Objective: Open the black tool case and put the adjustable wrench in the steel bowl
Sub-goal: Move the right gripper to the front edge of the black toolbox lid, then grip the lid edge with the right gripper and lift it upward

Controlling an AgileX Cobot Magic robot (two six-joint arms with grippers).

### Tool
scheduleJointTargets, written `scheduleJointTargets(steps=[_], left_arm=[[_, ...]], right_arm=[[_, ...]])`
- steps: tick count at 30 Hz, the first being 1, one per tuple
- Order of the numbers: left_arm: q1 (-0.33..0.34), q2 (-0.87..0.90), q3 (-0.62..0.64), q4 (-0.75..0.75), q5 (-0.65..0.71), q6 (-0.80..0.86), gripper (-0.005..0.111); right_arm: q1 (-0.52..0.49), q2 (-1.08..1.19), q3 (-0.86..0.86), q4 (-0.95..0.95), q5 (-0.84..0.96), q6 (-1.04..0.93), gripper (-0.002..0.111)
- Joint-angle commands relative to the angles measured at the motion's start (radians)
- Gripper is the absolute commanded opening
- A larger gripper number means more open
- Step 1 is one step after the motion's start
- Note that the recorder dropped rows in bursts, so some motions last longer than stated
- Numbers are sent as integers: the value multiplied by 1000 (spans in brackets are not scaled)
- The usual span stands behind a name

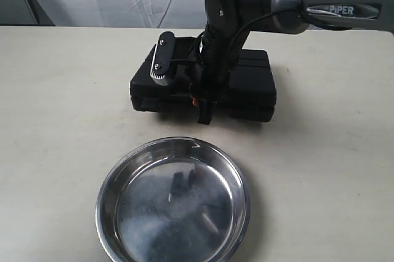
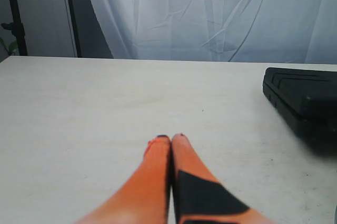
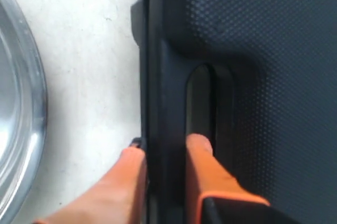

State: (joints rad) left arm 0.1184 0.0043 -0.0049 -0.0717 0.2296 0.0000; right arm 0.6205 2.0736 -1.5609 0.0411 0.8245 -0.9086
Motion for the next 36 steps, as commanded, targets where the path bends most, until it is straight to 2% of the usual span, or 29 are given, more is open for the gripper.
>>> scheduleJointTargets(steps=[1,5,12,21,30,36], left_arm=[[1,-4,5,-4,-9,0,0],[1,-4,5,-4,-9,0,0],[1,-4,5,-4,-9,0,0],[1,-4,5,-4,-9,0,0],[1,-4,5,-4,-11,0,0],[1,-4,5,-4,-11,0,0]], right_arm=[[-2,29,-12,0,-42,-3,0],[-2,60,-12,38,-37,-3,0],[-2,44,-12,-4,-56,5,0],[-2,-142,-12,-178,-296,74,0],[-4,-147,-12,-253,-439,84,-1],[-4,-147,-12,-437,-445,275,-1]])
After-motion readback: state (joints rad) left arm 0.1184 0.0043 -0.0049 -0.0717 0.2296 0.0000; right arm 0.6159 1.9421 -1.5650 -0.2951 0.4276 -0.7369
